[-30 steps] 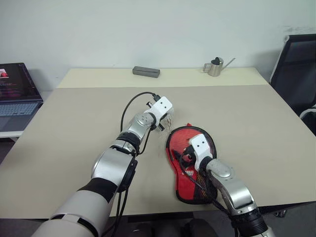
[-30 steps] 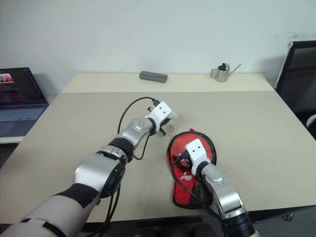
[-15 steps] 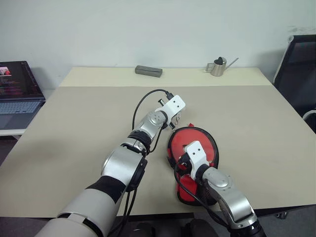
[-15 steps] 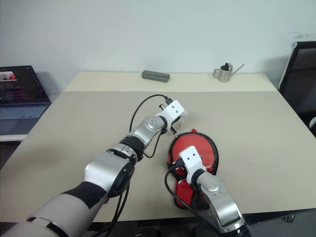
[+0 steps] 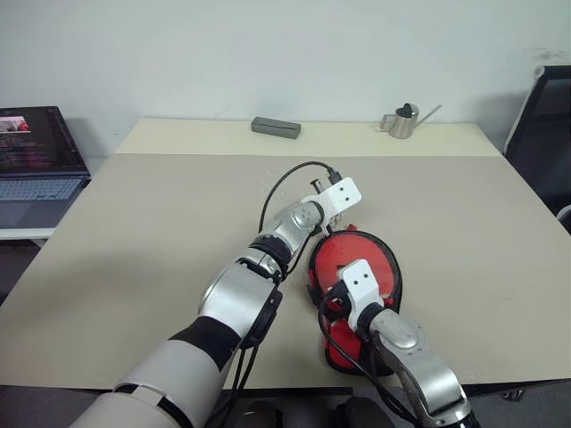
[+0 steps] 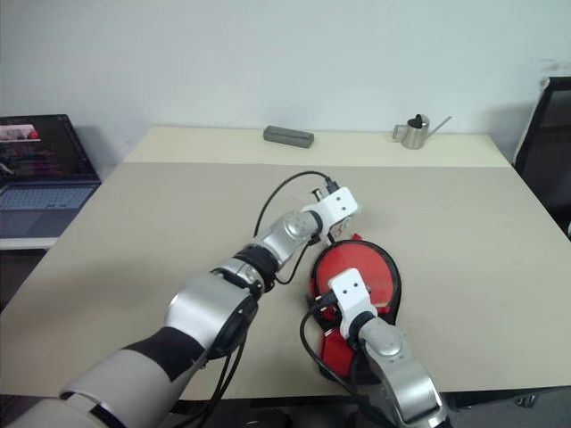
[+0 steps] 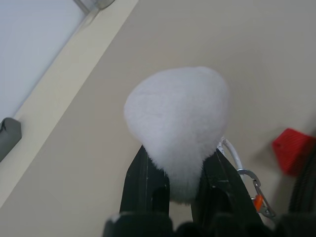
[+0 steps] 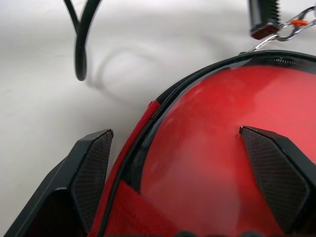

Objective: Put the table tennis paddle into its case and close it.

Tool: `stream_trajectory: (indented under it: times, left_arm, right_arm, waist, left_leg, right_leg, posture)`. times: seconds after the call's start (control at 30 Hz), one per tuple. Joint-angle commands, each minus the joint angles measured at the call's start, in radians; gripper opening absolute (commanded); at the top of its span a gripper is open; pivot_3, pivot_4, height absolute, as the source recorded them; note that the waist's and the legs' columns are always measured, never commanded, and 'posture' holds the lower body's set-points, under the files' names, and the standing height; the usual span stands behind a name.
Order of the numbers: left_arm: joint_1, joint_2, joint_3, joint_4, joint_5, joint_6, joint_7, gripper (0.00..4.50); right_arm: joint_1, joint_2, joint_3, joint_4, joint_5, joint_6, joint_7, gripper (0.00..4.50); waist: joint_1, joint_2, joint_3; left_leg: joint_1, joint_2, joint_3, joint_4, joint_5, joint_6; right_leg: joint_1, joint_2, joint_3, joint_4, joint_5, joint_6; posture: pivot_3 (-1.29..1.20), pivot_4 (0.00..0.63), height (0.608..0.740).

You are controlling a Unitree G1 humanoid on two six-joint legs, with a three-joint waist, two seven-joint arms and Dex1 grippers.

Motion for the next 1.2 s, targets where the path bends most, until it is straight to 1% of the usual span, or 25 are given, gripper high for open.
stream_trajectory:
  times: [0.03,0.13,0.23,0.3,0.37,0.4,0.47,0.53,0.6,0.63,0.93,1.1,1.2]
  left_arm:
    - [-0.031,-0.029,-0.013,-0.017,0.007,-0.001,-0.052,0.25]
    - [-0.012,-0.040,-0.030,-0.016,0.021,0.004,-0.106,0.25]
    - [0.006,-0.042,-0.047,-0.017,0.033,-0.003,-0.122,0.25]
    - [0.014,-0.041,-0.047,-0.018,0.029,-0.003,-0.130,1.01]
    - [0.020,-0.039,-0.048,-0.019,0.030,-0.001,-0.134,1.62]
    - [0.022,-0.035,-0.047,-0.019,0.030,-0.001,-0.133,2.04]
    - [0.023,-0.028,-0.044,-0.020,0.027,0.000,-0.131,2.71]
    - [0.024,-0.025,-0.036,-0.021,0.018,0.000,-0.139,3.50]
    - [0.024,-0.023,-0.021,-0.023,0.000,-0.006,-0.152,4.20]
    - [0.023,-0.023,-0.013,-0.024,-0.010,-0.007,-0.160,4.46]
    - [0.016,-0.009,0.050,-0.034,-0.078,-0.013,-0.224,4.46]
    - [-0.010,0.035,0.078,-0.044,-0.102,-0.034,-0.216,4.46]
    - [-0.028,0.069,0.098,-0.051,-0.125,-0.047,-0.245,4.46]
  right_arm:
    - [0.071,-0.018,0.022,0.093,0.003,0.108,0.001,4.50]
    - [0.064,-0.017,0.020,0.100,0.004,0.106,-0.001,4.50]
    - [0.054,-0.015,0.020,0.109,0.005,0.102,0.000,4.50]
    - [0.046,-0.014,0.019,0.116,0.005,0.099,0.002,4.50]
    - [0.041,-0.015,0.016,0.122,0.006,0.096,0.004,4.50]
    - [0.039,-0.016,0.016,0.126,0.007,0.093,0.006,4.50]
    - [0.034,-0.017,0.014,0.132,0.008,0.089,0.009,4.50]
    - [0.025,-0.017,0.013,0.141,0.009,0.086,0.013,4.50]
    - [0.014,-0.016,0.013,0.152,0.010,0.081,0.016,4.50]
    - [0.008,-0.015,0.013,0.160,0.011,0.078,0.018,4.50]
    - [-0.043,-0.017,0.006,0.214,0.011,0.057,0.042,4.50]
    - [-0.061,-0.015,0.007,0.231,0.011,0.049,0.054,4.50]
    - [-0.070,-0.016,0.004,0.242,0.012,0.045,0.060,4.50]
  waist:
    - [0.002,0.000,0.000]
    - [0.004,0.000,0.000]
    - [0.004,0.001,0.000]
    - [0.004,0.001,0.000]
    - [0.004,0.001,-0.001]
    - [0.004,0.001,-0.001]
    - [0.004,0.001,-0.004]
    - [0.004,0.002,-0.006]
    - [0.004,0.001,-0.007]
    - [0.003,0.001,-0.007]
    - [-0.007,0.002,-0.008]
    - [-0.011,0.002,-0.008]
    - [-0.014,0.002,-0.008]
  left_leg:
    - [0.000,0.000,0.000,0.000,0.000,0.000]
    - [0.000,0.000,0.000,0.000,0.000,0.000]
    - [0.001,0.000,0.000,0.000,0.000,0.000]
    - [0.001,0.000,0.000,0.000,0.000,0.000]
    - [0.001,0.000,0.000,0.000,0.000,0.000]
    - [0.001,0.000,0.000,0.000,0.000,0.000]
    - [0.002,0.000,0.000,0.000,0.000,0.000]
    - [0.003,0.000,0.000,0.000,0.000,0.000]
    - [0.003,0.000,0.000,0.001,0.000,0.000]
    - [0.003,0.000,0.000,0.001,0.000,0.000]
    - [0.004,0.001,0.000,0.002,0.000,0.000]
    - [0.004,0.001,0.000,0.002,0.000,0.000]
    - [0.004,0.001,0.000,0.002,0.000,0.000]
  right_leg:
    - [0.000,0.000,0.000,0.000,0.000,0.000]
    - [0.001,0.000,-0.001,0.000,0.000,0.000]
    - [0.001,0.000,0.000,0.000,0.000,0.000]
    - [0.001,0.000,0.000,0.000,0.000,0.000]
    - [0.001,0.000,0.000,0.000,0.000,0.000]
    - [0.001,0.000,0.000,0.000,0.000,0.000]
    - [0.003,0.000,0.000,0.000,0.000,0.000]
    - [0.003,0.000,-0.001,0.000,0.000,0.000]
    - [0.004,0.000,-0.001,0.001,0.000,0.000]
    - [0.004,0.000,-0.001,0.001,0.000,0.000]
    - [0.004,0.000,-0.001,0.003,0.000,0.000]
    - [0.004,0.000,-0.001,0.003,0.000,0.000]
    - [0.004,0.000,0.000,0.003,0.000,0.000]
  posture:
    - [0.00,0.150,0.740]
    - [0.00,0.150,0.740]
    - [0.00,0.150,0.740]
    - [0.00,0.150,0.740]
    - [0.00,0.150,0.740]
    - [0.00,0.150,0.740]
    - [0.00,0.150,0.740]
    - [0.00,0.150,0.740]
    - [0.00,0.150,0.740]
    - [0.00,0.150,0.740]
    - [0.00,0.150,0.740]
    - [0.00,0.150,0.740]
    - [0.00,0.150,0.740]
